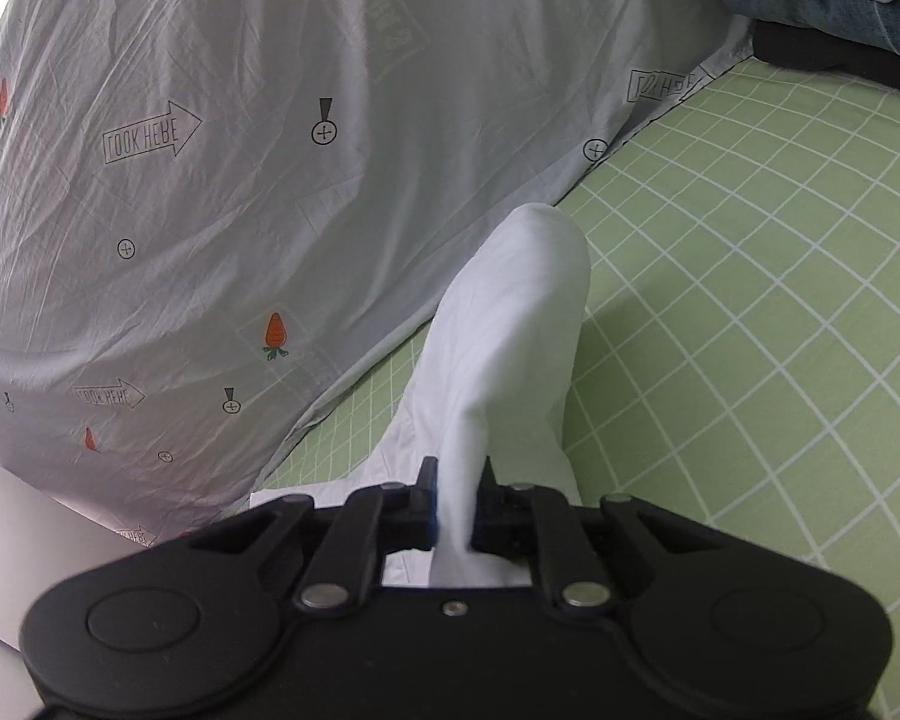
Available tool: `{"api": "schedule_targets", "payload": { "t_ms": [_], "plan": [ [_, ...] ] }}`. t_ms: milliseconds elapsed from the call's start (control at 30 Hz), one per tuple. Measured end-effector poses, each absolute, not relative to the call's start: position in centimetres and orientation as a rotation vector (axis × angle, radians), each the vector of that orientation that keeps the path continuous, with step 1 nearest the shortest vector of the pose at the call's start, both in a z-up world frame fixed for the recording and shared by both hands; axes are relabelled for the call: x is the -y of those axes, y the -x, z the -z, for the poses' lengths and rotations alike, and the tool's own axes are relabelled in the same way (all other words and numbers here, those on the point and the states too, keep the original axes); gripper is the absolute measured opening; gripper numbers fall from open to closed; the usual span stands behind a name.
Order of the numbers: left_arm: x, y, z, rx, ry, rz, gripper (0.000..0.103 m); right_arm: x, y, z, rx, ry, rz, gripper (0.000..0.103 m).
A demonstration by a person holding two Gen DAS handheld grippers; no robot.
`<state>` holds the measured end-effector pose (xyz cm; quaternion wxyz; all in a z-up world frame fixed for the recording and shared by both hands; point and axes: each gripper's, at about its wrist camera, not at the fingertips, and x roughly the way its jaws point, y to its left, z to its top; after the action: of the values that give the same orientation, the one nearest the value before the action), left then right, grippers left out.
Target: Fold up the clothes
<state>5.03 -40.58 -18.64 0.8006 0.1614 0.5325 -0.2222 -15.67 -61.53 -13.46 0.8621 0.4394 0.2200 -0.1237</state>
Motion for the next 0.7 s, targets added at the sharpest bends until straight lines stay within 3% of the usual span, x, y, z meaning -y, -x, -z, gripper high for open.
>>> {"api": "schedule_targets", "payload": {
  "t_ms": [333,700],
  "plan": [
    [36.7,-5.2,16.5,-1.090,-0.380,0.569,0.103,53.6,13.3,10.7,-0.435,-0.853,0.190,0.011],
    [29.0,-7.8,15.6,-1.048,-0.340,0.537,0.103,45.0,5.6,13.2,-0.542,-0.862,0.110,0.012]
  ]
}}
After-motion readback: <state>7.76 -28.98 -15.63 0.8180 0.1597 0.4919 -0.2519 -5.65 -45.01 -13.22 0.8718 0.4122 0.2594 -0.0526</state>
